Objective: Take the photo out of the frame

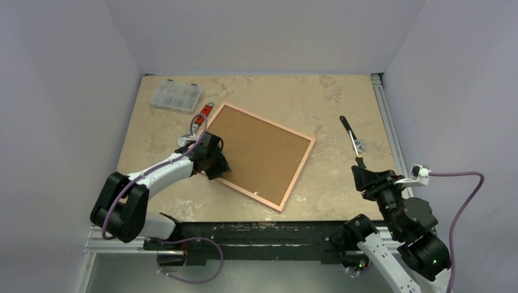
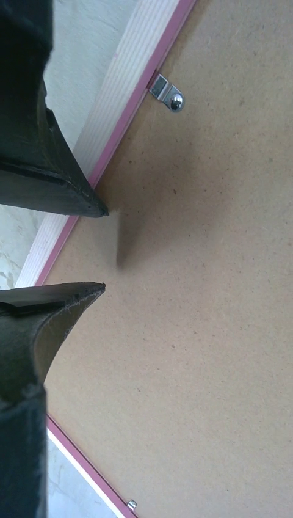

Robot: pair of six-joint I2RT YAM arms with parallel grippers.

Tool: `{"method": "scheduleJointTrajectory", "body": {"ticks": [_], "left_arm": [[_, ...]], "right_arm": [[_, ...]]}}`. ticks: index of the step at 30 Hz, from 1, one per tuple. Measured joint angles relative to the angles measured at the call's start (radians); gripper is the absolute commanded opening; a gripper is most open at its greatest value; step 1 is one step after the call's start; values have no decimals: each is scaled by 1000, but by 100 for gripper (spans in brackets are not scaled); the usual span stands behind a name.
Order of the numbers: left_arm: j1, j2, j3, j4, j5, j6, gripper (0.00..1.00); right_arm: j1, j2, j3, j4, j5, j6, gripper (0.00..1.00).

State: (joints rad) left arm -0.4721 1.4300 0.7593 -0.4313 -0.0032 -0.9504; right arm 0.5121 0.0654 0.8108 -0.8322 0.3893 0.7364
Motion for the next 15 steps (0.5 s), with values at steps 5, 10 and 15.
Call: {"method": "scheduleJointTrajectory", "body": {"ticks": [5,10,15], "left_arm": [[-27,-158,-132,18,-21,-72,47],[-172,-224,-157,-40,-77,-89,50],[-294,-232,-116,-119,-92,-63,51]], "right_arm": [[0,37,-45,41,-42,10,0],[0,95,-89,64,-87,20,0],[0,273,-116,84,-142,43,0]]}}
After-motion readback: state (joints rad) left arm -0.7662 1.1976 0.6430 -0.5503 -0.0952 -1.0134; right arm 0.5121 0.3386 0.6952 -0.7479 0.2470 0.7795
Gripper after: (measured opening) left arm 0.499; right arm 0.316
